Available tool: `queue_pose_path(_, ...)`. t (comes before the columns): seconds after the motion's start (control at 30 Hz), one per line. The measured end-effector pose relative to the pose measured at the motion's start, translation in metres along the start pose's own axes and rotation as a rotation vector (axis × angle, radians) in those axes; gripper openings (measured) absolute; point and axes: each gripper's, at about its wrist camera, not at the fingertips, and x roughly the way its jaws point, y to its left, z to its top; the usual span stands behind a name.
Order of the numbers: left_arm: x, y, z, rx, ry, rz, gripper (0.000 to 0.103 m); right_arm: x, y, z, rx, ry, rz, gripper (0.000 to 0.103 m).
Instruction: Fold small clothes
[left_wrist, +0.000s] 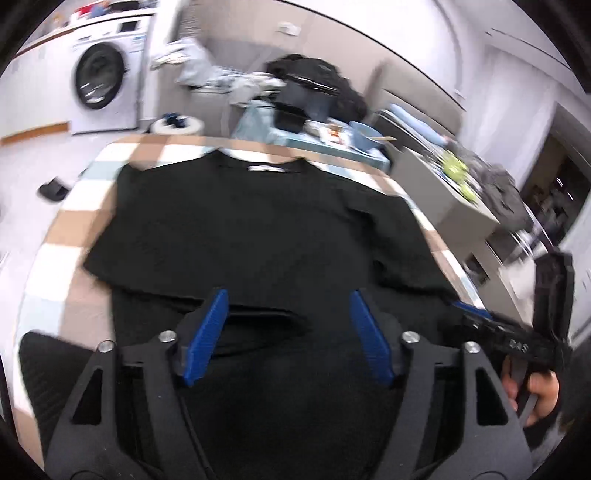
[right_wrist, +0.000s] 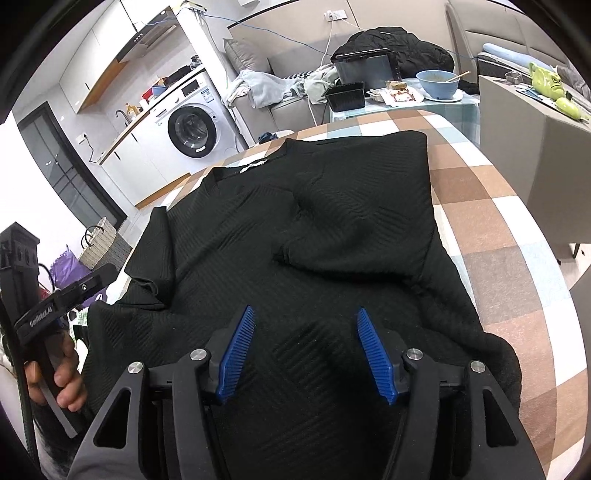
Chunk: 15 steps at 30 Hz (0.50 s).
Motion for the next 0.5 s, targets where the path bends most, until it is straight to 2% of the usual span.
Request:
queue_pose_path(0.1,-0.006,0.048,-0.001,-0.120,-0.012,0.057,0.068,0.000,0.000,0.000,0.009,0.002,0.005,0.061)
queue_pose_path(0.23,-0.014,0.117,0.004,-0.268,-0.035,0.209,0.068,-0.001,-0.003,-0.002,0.011,0.003,0.013,0.061)
queue_pose_path(0.3,-0.013,0.144,0.007,-0.320,-0.019,0.266,0.067,-0.001,-0.006,-0.003,0.020,0.006,0.013,0.061)
queue_pose_path(0.4,-0.001,0.171,0.014,-0.339,0.025,0.300,0.054,-0.001,-0.008,-0.004,0.024,0.008,0.013,0.061)
queue_pose_path(0.43,0.005,0.174,0.014,-0.326,0.040,0.298,0.040,-0.002,-0.009,-0.004,0.026,0.007,0.012,0.061)
queue_pose_path(0.5,0.014,0.177,0.015,-0.301,0.077,0.298,0.023,-0.002,-0.011,-0.004,0.036,0.005,0.010,0.061)
